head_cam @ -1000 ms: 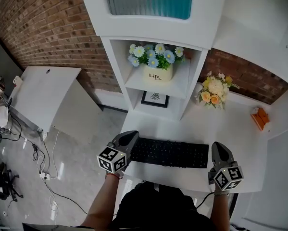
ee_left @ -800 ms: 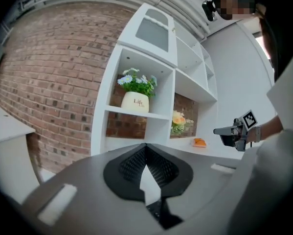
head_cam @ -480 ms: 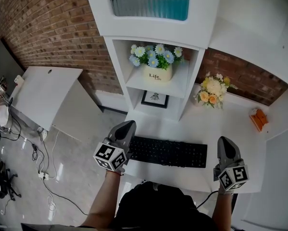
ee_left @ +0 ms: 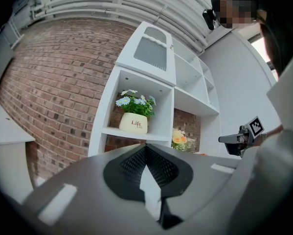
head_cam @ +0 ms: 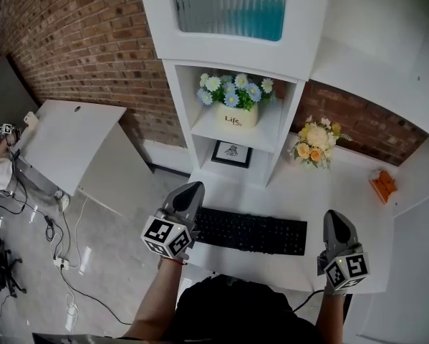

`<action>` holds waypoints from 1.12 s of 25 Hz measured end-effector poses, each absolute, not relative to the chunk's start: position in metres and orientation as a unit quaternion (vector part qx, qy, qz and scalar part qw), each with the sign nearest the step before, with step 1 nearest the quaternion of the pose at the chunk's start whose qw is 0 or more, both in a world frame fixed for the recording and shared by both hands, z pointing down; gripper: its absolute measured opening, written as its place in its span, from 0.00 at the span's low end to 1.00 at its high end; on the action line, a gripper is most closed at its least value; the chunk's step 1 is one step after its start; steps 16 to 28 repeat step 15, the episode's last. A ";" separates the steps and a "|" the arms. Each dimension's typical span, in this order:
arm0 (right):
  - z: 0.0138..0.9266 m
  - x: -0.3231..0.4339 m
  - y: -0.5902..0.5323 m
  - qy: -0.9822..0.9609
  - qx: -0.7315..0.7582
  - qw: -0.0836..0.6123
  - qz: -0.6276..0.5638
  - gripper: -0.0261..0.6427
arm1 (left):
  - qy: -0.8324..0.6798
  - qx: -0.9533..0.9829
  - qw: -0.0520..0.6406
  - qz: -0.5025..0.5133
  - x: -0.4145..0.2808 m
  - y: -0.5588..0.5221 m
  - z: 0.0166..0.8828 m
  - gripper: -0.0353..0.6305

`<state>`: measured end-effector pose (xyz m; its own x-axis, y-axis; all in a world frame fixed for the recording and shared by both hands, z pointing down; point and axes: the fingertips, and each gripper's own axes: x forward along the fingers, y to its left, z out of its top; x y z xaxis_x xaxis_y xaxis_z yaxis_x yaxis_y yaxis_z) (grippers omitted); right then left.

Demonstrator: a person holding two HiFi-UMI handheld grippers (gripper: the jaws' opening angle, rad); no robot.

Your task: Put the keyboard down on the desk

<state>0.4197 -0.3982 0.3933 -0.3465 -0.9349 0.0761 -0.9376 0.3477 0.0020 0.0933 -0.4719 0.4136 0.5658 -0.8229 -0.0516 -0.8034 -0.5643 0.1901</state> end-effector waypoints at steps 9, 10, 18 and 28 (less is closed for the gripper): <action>0.394 0.416 -0.398 -0.821 0.569 0.030 0.022 0.04 | -0.471 0.876 0.069 -0.079 0.087 -0.471 0.407 0.05; 0.394 0.415 -0.398 -0.822 0.569 0.030 0.022 0.04 | -0.471 0.876 0.069 -0.079 0.087 -0.472 0.407 0.05; 0.403 0.415 -0.399 -0.823 0.566 0.030 0.026 0.04 | -0.474 0.874 0.071 -0.080 0.087 -0.473 0.409 0.06; 0.403 0.415 -0.399 -0.823 0.566 0.030 0.026 0.04 | -0.474 0.874 0.071 -0.080 0.087 -0.473 0.409 0.06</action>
